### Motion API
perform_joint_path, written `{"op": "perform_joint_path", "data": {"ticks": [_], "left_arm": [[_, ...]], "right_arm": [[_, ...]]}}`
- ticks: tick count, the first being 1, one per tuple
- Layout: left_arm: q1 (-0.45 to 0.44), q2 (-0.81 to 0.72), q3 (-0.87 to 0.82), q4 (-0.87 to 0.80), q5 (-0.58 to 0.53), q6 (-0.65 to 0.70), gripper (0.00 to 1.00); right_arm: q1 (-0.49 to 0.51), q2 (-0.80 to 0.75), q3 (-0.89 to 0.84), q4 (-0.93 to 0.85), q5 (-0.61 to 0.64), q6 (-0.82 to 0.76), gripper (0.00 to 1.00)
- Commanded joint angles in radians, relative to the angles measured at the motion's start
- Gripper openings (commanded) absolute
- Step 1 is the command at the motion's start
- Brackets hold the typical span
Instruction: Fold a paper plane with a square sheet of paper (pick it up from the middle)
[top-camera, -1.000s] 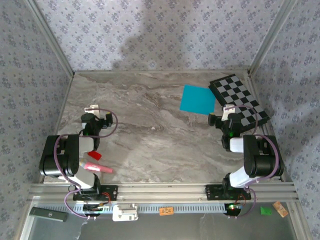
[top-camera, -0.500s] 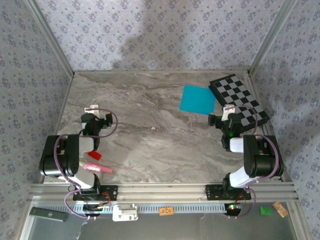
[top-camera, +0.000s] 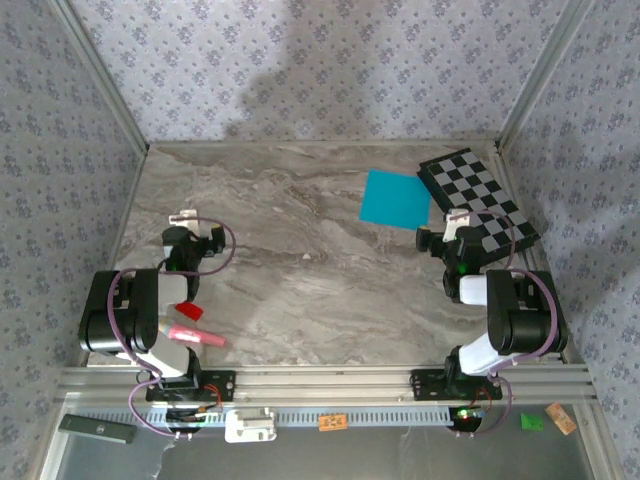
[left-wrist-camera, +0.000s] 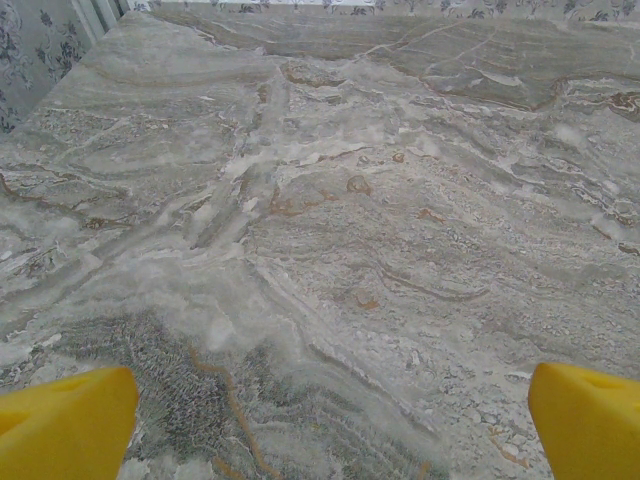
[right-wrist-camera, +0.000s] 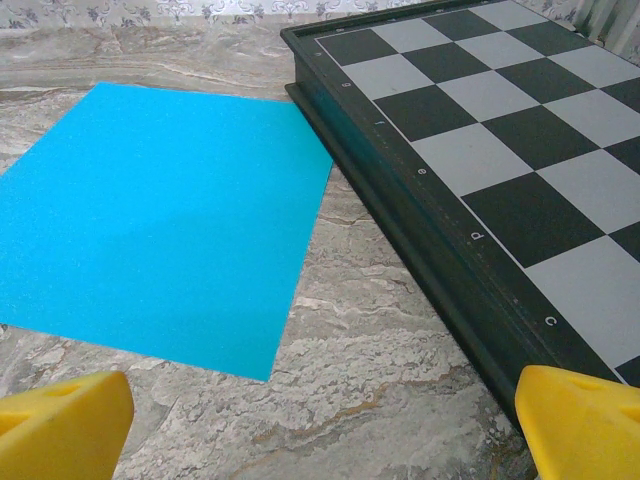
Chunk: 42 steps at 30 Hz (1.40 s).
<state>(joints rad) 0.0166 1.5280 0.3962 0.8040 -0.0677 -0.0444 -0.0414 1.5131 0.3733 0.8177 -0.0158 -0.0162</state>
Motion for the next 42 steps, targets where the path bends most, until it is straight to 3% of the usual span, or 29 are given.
{"op": "perform_joint_path", "data": {"ticks": [1,7,9,14,17,20,23,25,28,30,35,42], "left_arm": [[-0.003,0.006,0.02,0.006,0.0,0.012,1.0],[-0.005,-0.001,0.018,0.006,-0.003,0.013,1.0],[-0.018,-0.045,0.039,-0.065,-0.018,0.024,1.0],[-0.026,-0.176,0.105,-0.272,-0.052,0.019,1.0],[-0.027,-0.252,0.146,-0.363,-0.049,-0.026,1.0],[-0.036,-0.314,0.2,-0.464,-0.037,-0.086,1.0],[-0.044,-0.354,0.277,-0.604,-0.025,-0.197,1.0],[-0.044,-0.348,0.366,-0.751,-0.034,-0.334,1.0],[-0.06,-0.315,0.454,-0.848,0.053,-0.376,1.0],[-0.076,-0.298,0.467,-0.852,0.046,-0.417,1.0],[-0.085,-0.21,0.525,-0.904,0.145,-0.468,1.0],[-0.115,-0.13,0.573,-0.95,0.191,-0.477,1.0]], "right_arm": [[-0.005,0.012,0.021,-0.009,-0.006,-0.011,1.0],[0.0,-0.008,0.005,0.011,0.012,-0.013,1.0],[0.004,-0.064,0.002,-0.028,0.048,-0.006,1.0],[0.026,-0.218,0.089,-0.282,0.157,0.019,1.0],[0.048,-0.299,0.174,-0.48,0.282,0.138,1.0],[0.074,-0.346,0.284,-0.696,0.302,0.256,1.0],[0.1,-0.338,0.39,-0.841,0.234,0.327,1.0],[0.137,-0.301,0.462,-0.896,0.169,0.326,1.0],[0.196,-0.201,0.583,-0.987,0.107,0.329,1.0],[0.21,-0.109,0.662,-1.044,0.083,0.37,1.0],[0.228,0.133,0.841,-1.087,-0.024,0.41,1.0],[0.18,0.511,1.174,-1.198,-0.067,0.475,0.99]]}}
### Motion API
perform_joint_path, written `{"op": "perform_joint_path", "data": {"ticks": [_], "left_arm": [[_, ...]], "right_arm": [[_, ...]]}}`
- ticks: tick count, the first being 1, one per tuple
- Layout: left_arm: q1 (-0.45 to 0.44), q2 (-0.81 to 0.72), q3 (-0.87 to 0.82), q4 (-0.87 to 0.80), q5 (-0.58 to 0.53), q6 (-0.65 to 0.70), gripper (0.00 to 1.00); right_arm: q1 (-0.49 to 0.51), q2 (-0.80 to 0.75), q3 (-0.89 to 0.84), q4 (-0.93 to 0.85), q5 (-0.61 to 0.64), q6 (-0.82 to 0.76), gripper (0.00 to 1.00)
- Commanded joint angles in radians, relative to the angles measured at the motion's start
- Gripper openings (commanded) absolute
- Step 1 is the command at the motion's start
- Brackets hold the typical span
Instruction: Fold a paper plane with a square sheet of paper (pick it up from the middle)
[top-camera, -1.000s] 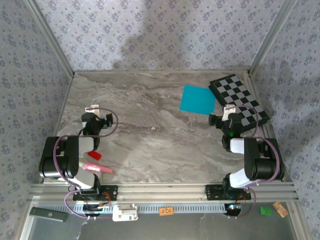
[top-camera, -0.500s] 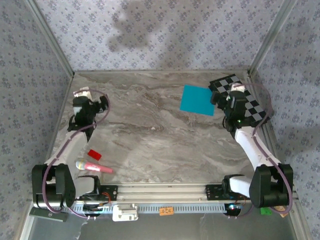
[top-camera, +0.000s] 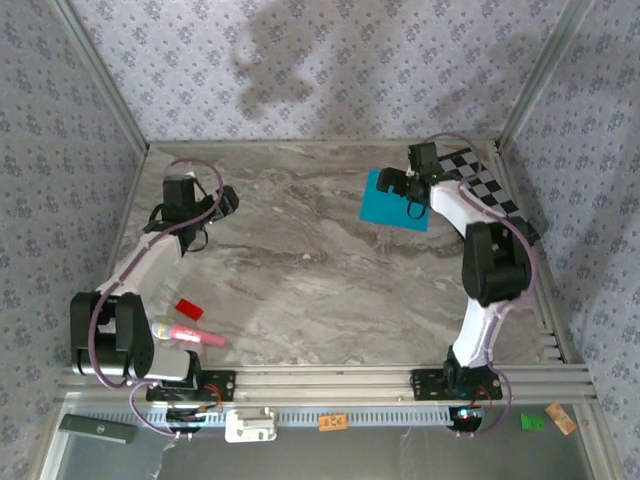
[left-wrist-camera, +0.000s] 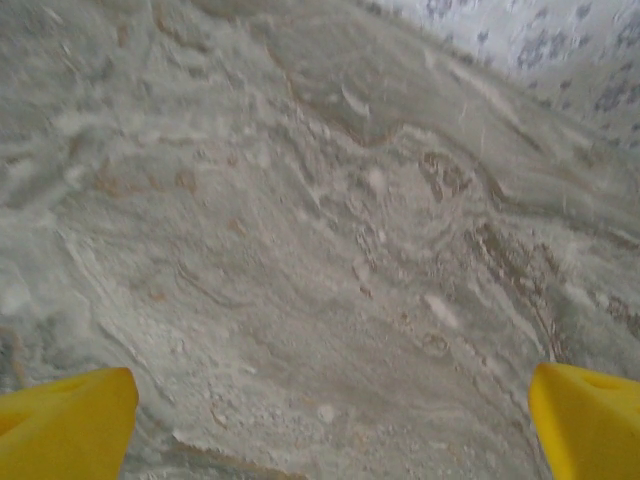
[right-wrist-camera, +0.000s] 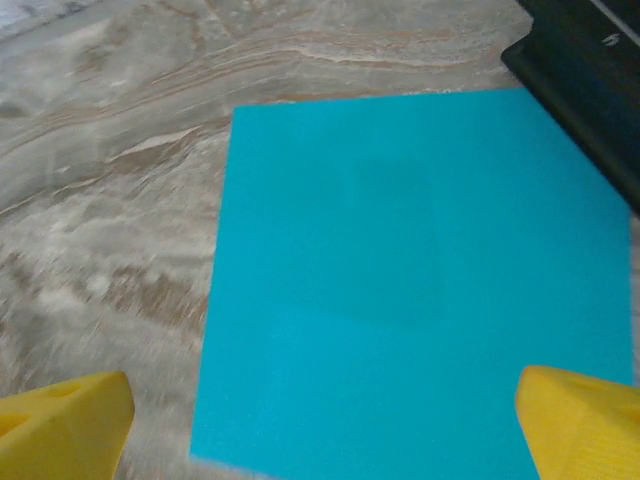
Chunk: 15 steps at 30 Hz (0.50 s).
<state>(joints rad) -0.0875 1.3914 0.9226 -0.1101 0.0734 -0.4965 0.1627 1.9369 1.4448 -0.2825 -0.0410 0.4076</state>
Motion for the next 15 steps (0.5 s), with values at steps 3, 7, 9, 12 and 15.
{"op": "perform_joint_path", "data": {"ticks": [3,7,9,12,15], "left_arm": [[-0.019,0.022,0.05,-0.027,0.087,-0.032,1.0],[-0.031,0.043,0.057,-0.022,0.109,-0.039,1.0],[-0.031,0.052,0.06,-0.018,0.117,-0.048,1.0],[-0.034,0.068,0.064,-0.012,0.129,-0.062,1.0],[-0.037,0.081,0.07,-0.01,0.133,-0.075,1.0]], "right_arm": [[-0.034,0.212,0.236,-0.168,-0.026,0.072,0.99],[-0.037,0.306,0.326,-0.211,-0.015,0.091,0.98],[-0.036,0.332,0.346,-0.231,-0.01,0.102,0.98],[-0.029,0.355,0.351,-0.25,-0.014,0.12,0.98],[-0.019,0.367,0.349,-0.278,-0.034,0.142,0.98]]}}
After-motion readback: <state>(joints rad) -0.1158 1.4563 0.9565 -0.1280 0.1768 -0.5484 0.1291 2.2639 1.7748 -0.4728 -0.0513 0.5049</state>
